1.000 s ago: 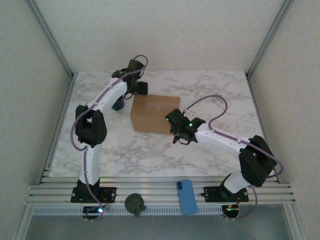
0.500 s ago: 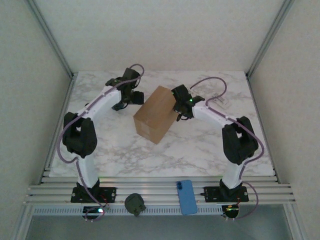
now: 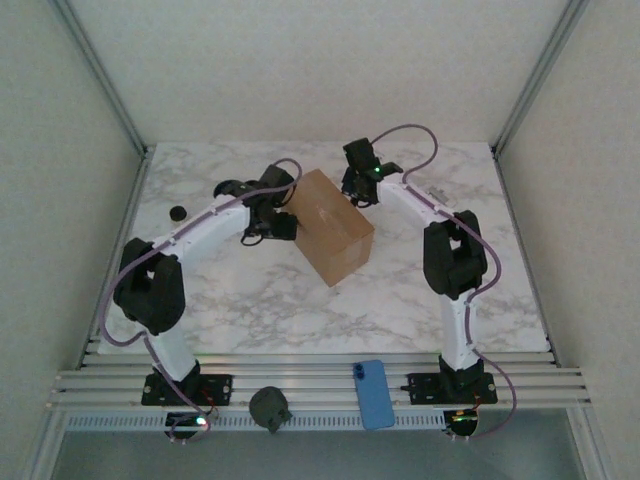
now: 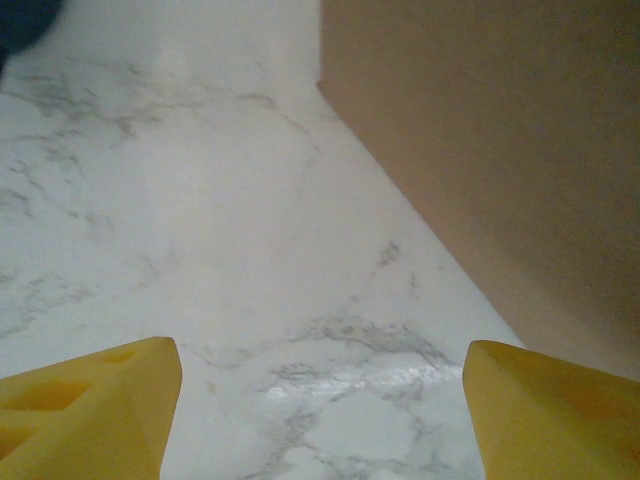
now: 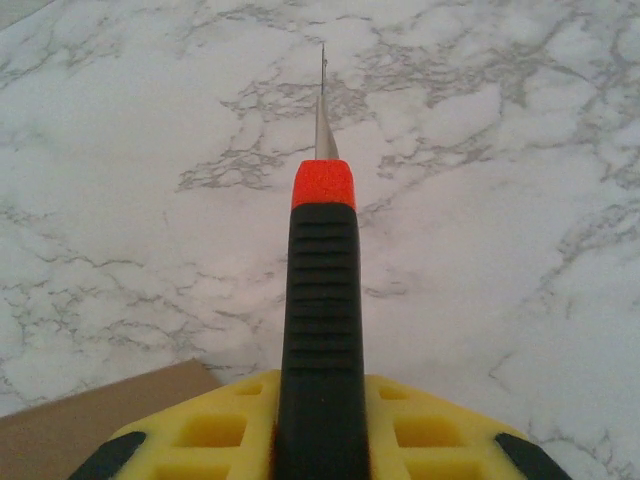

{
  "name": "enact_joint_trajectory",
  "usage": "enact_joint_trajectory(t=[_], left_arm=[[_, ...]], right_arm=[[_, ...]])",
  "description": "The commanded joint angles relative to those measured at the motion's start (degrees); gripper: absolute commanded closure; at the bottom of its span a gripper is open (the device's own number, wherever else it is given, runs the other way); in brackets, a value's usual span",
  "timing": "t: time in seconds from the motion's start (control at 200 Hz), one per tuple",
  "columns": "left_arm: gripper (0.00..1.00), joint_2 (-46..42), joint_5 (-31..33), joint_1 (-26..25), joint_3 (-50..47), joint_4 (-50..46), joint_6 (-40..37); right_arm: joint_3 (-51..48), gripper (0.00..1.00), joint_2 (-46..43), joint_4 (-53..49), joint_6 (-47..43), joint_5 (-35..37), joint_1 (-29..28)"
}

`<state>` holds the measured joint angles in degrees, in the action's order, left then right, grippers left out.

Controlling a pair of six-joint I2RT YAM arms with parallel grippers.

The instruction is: Unpack the express box

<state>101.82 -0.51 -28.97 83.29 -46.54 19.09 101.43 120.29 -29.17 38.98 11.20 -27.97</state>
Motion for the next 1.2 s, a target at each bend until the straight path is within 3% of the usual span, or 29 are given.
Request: enact_joint_trajectory(t=[0.0, 0.175, 0.325, 0.461, 0.626, 0.751, 0.841, 1.011, 1.197], left_arm=[[0.26, -2.3, -4.2, -2.3, -0.8, 4.5, 1.9], [0.25, -5.6, -1.3, -2.3, 1.4, 2.3, 2.7], [0.25, -7.4, 2.5, -2.3, 8.6, -2.8, 2.3], [0.23, -6.6, 6.4, -1.4, 16.3, -6.3, 1.5], [0.23, 1.5, 9.4, 2.4, 26.8, -6.9, 1.1], [0.25, 11.0, 7.2, 5.5, 34.6, -5.9, 1.0], [0.26, 17.4, 9.0, 6.7, 39.4, -6.6, 1.0], [0.27, 23.7, 8.5, 7.9, 40.5, -6.0, 0.9], [0.28, 20.9, 3.4, 7.5, 30.3, -0.1, 0.6]], right_arm=[[3.0, 1.00, -2.2, -2.0, -2.9, -3.9, -0.5], [-2.1, 1.00, -10.2, -3.3, -8.3, 4.6, 1.6], [-9.5, 1.00, -19.5, -4.2, -11.7, 12.6, 1.8], [-18.5, 1.00, -28.9, -5.6, -11.5, 15.4, 1.8], [-32.2, 1.00, -41.1, -7.3, -7.9, 13.1, 0.2], [-40.6, 1.00, -47.6, -9.3, -2.3, 13.6, -4.4], [-46.6, 1.00, -50.9, -7.6, 4.1, 13.7, -7.3], [-51.7, 1.00, -49.5, -0.9, 10.4, 12.2, -8.2], [-47.6, 1.00, -40.8, 3.3, 9.6, 10.5, -8.2]])
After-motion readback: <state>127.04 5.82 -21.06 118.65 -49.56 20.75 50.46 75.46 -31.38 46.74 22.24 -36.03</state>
